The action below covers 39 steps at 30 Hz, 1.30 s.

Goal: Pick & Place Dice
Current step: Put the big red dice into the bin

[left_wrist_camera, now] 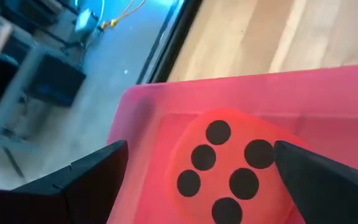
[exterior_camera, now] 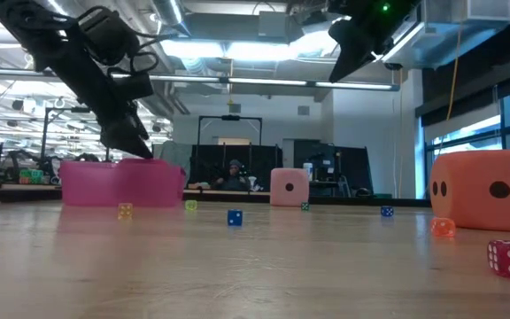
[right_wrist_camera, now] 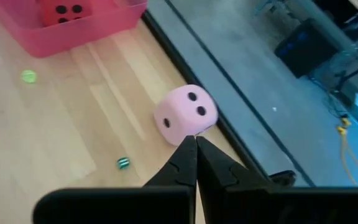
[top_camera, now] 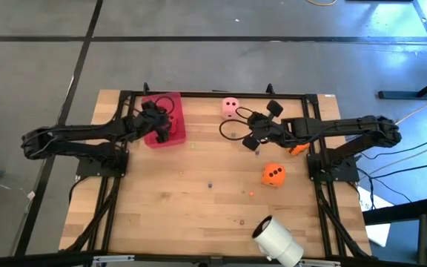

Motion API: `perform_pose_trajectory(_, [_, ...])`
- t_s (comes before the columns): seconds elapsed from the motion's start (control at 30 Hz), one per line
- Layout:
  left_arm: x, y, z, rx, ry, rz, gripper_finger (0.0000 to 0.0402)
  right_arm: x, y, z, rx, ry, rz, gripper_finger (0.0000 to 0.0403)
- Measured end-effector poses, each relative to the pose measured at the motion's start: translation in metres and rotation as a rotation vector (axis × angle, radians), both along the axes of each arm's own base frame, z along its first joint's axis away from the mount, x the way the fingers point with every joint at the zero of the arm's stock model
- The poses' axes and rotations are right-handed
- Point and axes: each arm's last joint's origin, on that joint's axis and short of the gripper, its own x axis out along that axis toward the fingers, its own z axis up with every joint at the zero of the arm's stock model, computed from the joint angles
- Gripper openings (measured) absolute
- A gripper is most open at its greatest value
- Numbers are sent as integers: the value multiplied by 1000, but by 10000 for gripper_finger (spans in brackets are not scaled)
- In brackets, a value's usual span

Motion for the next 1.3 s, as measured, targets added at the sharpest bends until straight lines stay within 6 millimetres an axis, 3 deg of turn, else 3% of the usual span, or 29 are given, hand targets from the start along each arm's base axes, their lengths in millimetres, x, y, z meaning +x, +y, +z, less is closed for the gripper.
perform_pose_trajectory(0.2, [5, -13, 16, 190, -7, 19, 400, 0, 0, 0, 9, -3, 1, 1])
perform_pose_trajectory(0.4, [0, -25, -2, 56, 129, -53, 400, 0, 0, 0, 9, -4, 0, 1])
perform_pose_trajectory(0.53, [-3, -26, -11, -4, 172, -12, 400, 0, 0, 0, 8, -5, -2, 3])
perform_pose_trajectory(0.73, [-3, -13, -14, 13, 170, 90, 400, 0, 0, 0, 9, -6, -3, 8])
perform_pose_trajectory(0.9, [8, 4, -21, -30, 142, 15, 400, 0, 0, 0, 6, -2, 1, 2])
perform_pose_trajectory(1.13, [17, 31, -26, 99, 116, 149, 400, 0, 0, 0, 9, -2, 4, 10])
perform_pose_trajectory(1.3, [16, 38, -26, 95, 110, 127, 400, 1, 1, -1, 27, -1, 19, 6])
